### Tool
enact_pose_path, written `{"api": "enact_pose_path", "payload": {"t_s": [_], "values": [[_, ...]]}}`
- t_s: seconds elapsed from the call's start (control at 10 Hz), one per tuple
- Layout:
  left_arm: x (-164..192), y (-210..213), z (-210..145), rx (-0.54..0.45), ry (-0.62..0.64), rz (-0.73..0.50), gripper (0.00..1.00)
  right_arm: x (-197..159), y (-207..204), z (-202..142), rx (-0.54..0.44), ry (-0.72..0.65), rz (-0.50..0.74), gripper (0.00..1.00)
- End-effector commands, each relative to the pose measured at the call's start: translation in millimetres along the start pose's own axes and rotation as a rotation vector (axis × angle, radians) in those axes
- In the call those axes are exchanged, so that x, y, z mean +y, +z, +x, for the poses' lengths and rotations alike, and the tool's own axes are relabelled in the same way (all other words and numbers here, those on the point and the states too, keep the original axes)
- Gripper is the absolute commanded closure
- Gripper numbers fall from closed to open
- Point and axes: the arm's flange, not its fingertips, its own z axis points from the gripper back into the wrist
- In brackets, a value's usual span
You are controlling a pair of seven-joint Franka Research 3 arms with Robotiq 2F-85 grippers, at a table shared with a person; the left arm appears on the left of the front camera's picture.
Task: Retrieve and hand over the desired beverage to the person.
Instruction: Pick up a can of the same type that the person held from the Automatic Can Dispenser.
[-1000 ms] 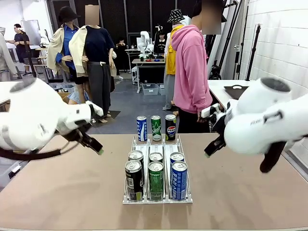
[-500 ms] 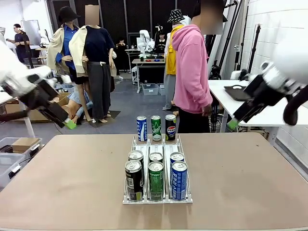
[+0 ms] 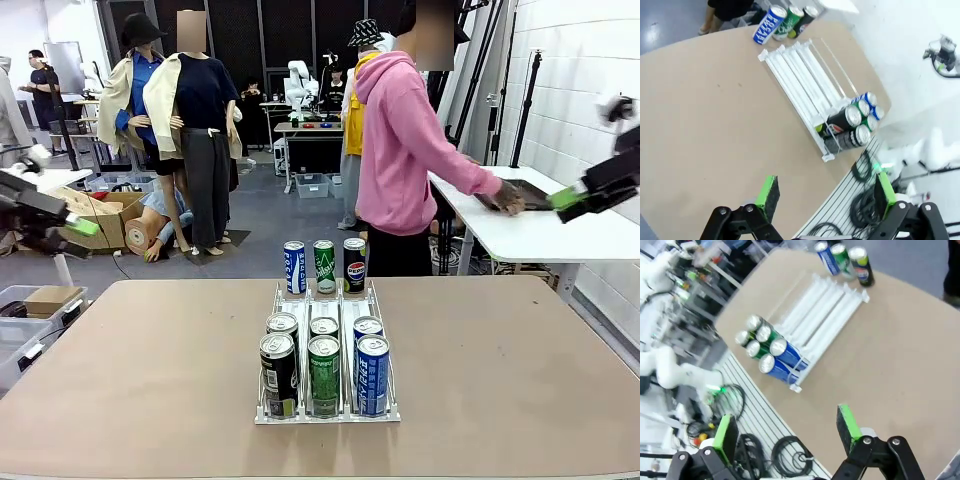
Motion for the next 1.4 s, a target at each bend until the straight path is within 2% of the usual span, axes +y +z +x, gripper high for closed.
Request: {"api": "enact_pose_path", "payload": {"t_s": [0.0, 0.3, 0.7, 0.8, 0.9, 1.3], "values": [[16, 22, -6, -0.121, 0.042, -0.063, 0.0, -28, 9, -19, -0.087, -0.034, 0.094, 0.0], [31, 60, -10, -0.239, 0.093, -0.106, 0.0, -59, 39, -53, -0.205, -0.064, 0.169, 0.0], [38, 73, -10, -0.261, 0.099, -0.134, 0.0, -67, 54, -69, -0.314, -0.081, 0.223, 0.0], [40, 72, -9, -0.257, 0.071, -0.135, 0.0, -71, 51, -74, -0.267, -0.102, 0.191, 0.0], [35, 72, -12, -0.256, 0.12, -0.111, 0.0, -71, 51, -74, -0.267, -0.102, 0.191, 0.0], [35, 72, -12, -0.256, 0.12, -0.111, 0.0, -71, 51, -74, -0.267, -0.102, 0.191, 0.0]]}}
